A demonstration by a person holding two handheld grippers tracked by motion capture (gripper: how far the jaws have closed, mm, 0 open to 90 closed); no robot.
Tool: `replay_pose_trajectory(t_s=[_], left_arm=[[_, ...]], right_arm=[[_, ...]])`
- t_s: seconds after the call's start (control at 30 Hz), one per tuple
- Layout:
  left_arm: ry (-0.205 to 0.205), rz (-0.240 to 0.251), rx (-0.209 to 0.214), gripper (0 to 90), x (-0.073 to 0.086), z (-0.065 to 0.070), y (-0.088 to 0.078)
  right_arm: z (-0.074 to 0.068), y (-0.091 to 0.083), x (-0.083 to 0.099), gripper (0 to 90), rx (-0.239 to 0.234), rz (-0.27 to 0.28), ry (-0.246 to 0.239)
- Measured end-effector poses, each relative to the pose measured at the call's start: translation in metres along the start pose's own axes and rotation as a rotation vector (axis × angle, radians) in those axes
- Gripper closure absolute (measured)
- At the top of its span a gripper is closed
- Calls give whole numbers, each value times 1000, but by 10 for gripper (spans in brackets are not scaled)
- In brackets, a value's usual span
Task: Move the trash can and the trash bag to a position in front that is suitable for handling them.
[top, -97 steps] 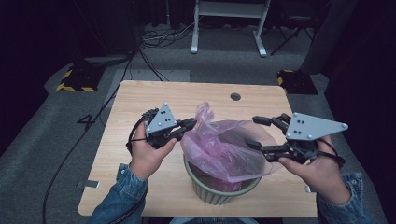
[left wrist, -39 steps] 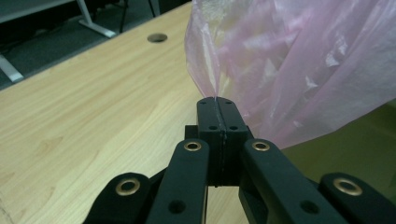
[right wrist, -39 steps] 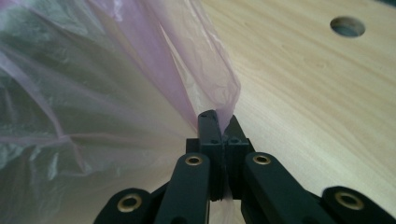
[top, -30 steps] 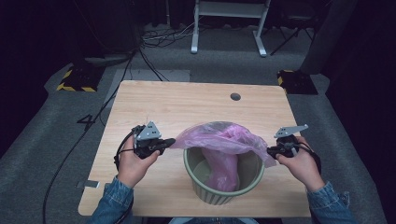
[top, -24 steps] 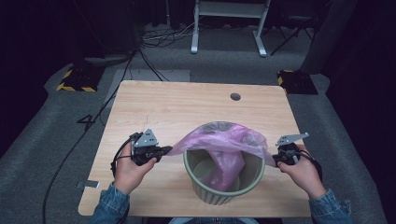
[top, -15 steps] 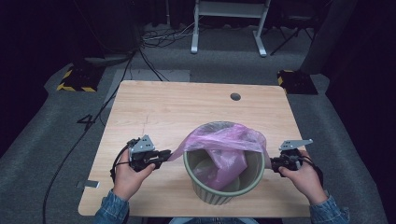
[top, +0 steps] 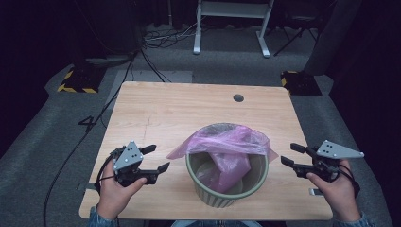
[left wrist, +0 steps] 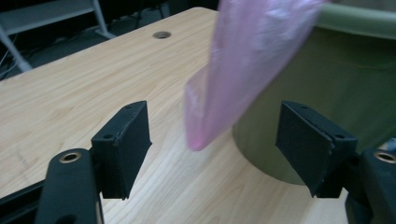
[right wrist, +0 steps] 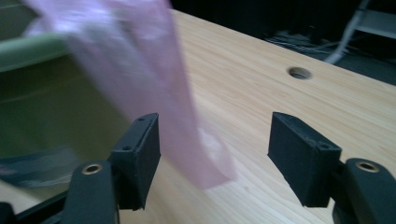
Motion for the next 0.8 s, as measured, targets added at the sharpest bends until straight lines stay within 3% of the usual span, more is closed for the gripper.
replay_pose_trajectory(t_s=[0.17, 0.27, 0.4, 0.47, 0.57, 0.7, 0.8], left_arm=[[70, -25, 17, 278, -9, 5, 24], [49, -7, 49, 351, -13, 4, 34], [48, -13, 99, 642, -12, 5, 39], [40, -3, 130, 790, -9, 7, 37], [13, 21, 199, 892, -4, 11, 34], [10, 68, 255, 899, 0, 17, 28], [36, 74, 275, 899, 2, 23, 28]], right_arm=[[-21, 16, -6, 367, -59, -26, -91], [-27, 27, -8, 425, -90, -25, -82], [-34, 28, -7, 791, -138, -36, -83], [-38, 26, -4, 900, -156, -39, -86], [-45, 20, 2, 900, -190, -56, -77], [-57, 11, 13, 900, -230, -57, -75], [-63, 4, 20, 900, -249, -57, -74]])
Point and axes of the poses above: each handheld gripper's, and its own axes: y roughly forward along the jaws, x roughly out of its underside, z roughly to its right, the point moved 6 cm from there along y, roughly forward along the jaws, and after that the axes turned 4 degrees about x, right-handed, at the moved point
